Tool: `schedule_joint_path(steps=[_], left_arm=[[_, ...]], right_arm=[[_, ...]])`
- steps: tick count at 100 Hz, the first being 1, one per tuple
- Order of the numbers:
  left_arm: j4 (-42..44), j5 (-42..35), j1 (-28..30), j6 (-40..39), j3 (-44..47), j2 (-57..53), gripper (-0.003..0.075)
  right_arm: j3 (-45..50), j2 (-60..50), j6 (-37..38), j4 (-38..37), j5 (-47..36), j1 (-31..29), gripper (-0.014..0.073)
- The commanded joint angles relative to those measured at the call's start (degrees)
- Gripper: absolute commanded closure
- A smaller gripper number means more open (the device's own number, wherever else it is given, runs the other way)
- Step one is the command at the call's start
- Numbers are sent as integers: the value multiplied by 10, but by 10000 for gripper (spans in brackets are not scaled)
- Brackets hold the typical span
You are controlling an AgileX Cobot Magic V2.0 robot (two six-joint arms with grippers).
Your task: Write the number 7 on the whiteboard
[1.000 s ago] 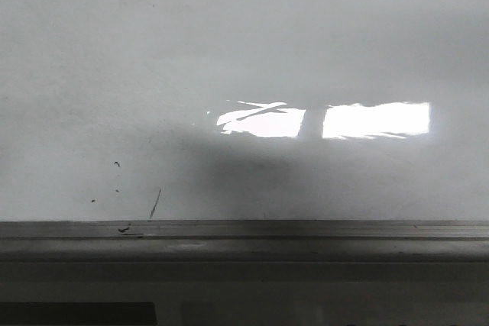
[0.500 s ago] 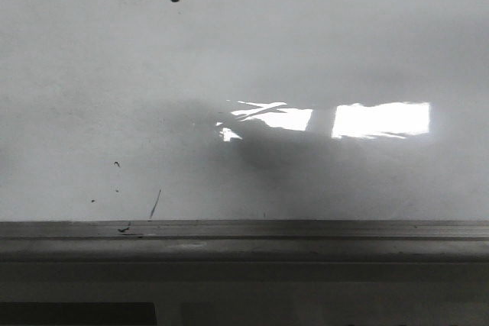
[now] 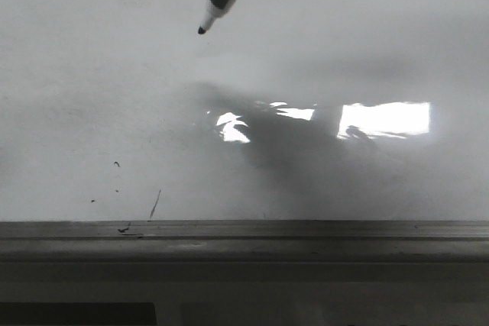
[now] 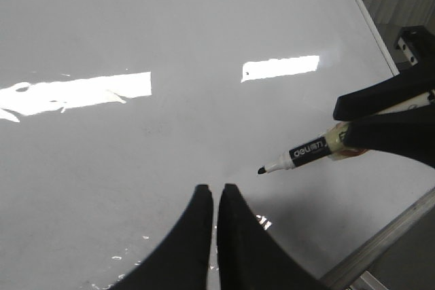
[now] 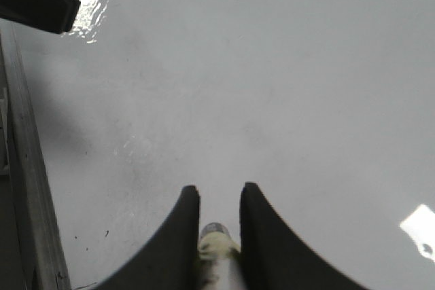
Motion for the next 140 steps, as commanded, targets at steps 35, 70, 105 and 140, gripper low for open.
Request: schedule_joint_path(steps=[35,70,105,140], left_arm=[[-2,4,1,-5,-16,1,741],[-1,4,1,-5,-16,1,741],[-1,4,1,-5,-16,1,741],[-1,2,1,-5,-16,1,741]], right_arm=[[-14,31,-6,38,-68,-11,657],[-13,35,-6,44,-22,-71,657],[-13,14,-13,44,12,-109,657],[-13,-6,-14,44,81,-154,657]])
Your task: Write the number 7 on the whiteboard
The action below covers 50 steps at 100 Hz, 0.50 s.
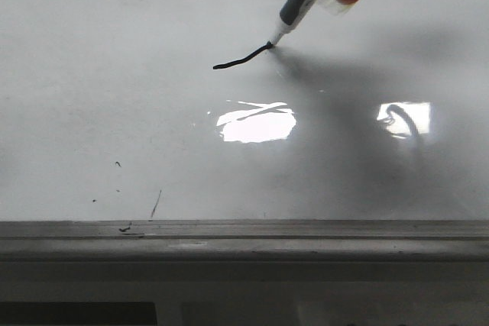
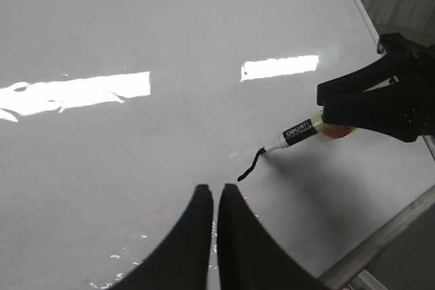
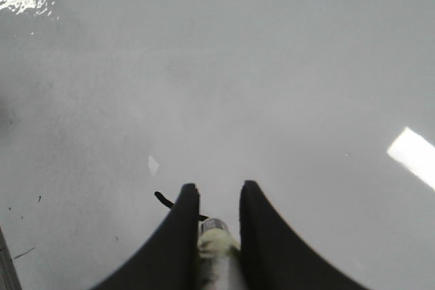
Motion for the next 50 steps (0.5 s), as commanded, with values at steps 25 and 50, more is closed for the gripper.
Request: schedule_joint_path(steps=[25,50], left_arm=[[-1,2,1,-4,-16,1,741],[-1,2,1,-4,-16,3,741]], right_arm=[[13,-1,2,-3,124,-16,654],[48,-1,17,-2,120,-16,654]])
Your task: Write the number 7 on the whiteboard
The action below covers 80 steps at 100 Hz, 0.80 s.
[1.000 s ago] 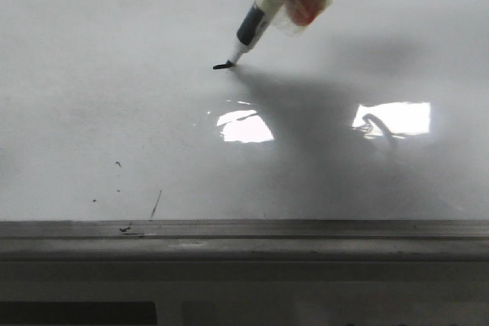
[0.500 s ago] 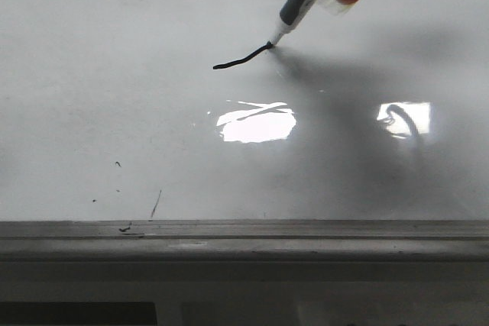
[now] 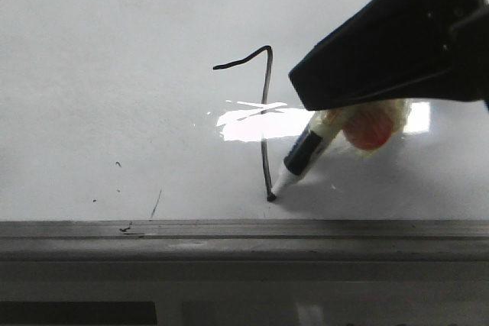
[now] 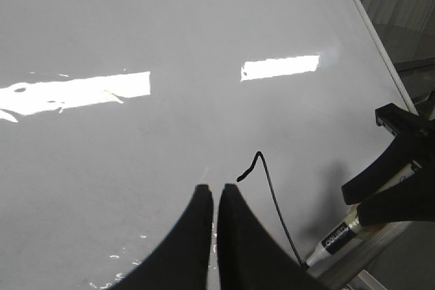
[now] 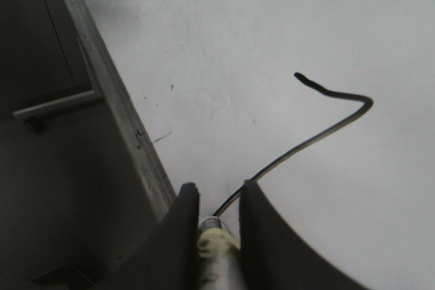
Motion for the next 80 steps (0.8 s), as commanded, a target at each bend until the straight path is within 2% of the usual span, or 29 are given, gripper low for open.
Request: schedule_joint_path(steps=[1,14,22,27,34,46,51,59,72,80], left_arm=[[-1,2,1,-4,-16,3,741],[-1,4,1,-4,-16,3,740],[-1,14,1,-4,-16,3,735],[4,28,1,-4,-16,3,702],[33,54,1,-4,-16,5,589],[45,70,1,-4,-16,26,304],[46,86,1,-4,-20,43,245],[60,129,1,-4,-36,82,246],[130,226,1,-3,-77,153,281],[153,256,1,-3,-108,201,281]], right_arm=[[0,4,-9,-30,-35,-7,654],[-24,-16,-9,-30,-13,-5,655],[-58,-43,-9,-30,42,-5,655],[-79,-58,-9,-30,81,-5,655],[-100,-74,-10,-31,123,-5,655],[-125,-78,-10,-41,181,-5,658],[-130,-75,-12,-41,197,-5,657],[-137,-69,-34,-41,219,-5,657],[-143,-68,-41,-40,226,-4,657],[-148,-68,-58,-34,233,-4,657]])
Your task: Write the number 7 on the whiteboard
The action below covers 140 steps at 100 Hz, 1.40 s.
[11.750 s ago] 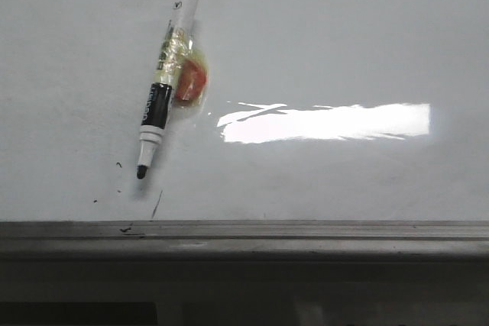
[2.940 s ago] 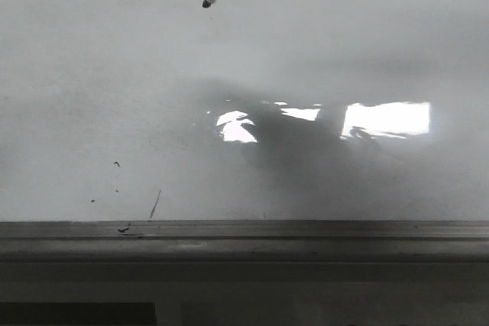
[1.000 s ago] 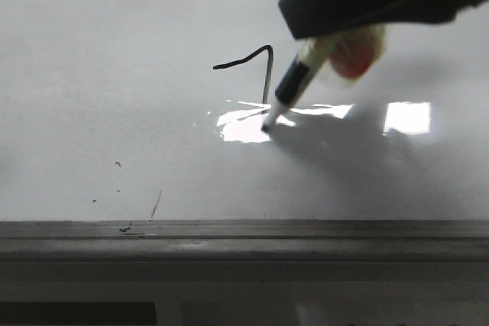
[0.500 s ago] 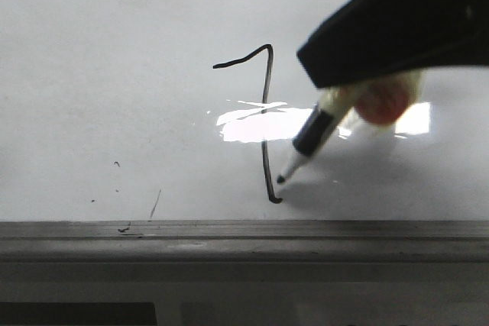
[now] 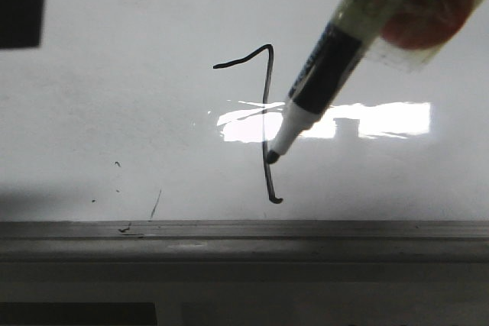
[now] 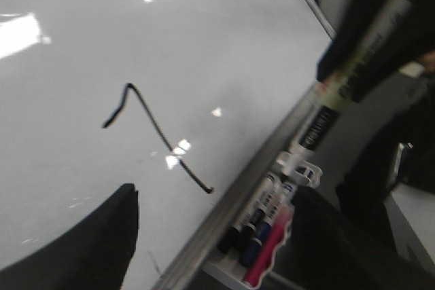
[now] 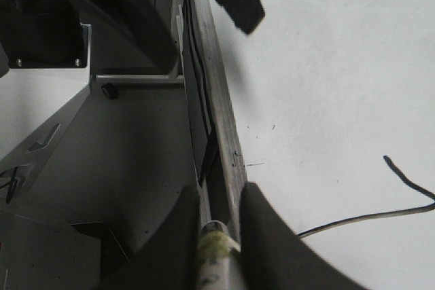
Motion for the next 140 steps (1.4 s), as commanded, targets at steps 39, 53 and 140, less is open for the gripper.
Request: schedule_joint_path(steps=[39,53,140], left_arm=[[49,154,1,27,-162,194,281],[47,180,1,27,-182,219,281],[6,209,1,27,-187,244,395]], right_arm=[[-28,-2,-55,71,16,-2,657],[-28,-2,-56,88,22,-2,657],[-28,37,-130,191,90,-2,657]])
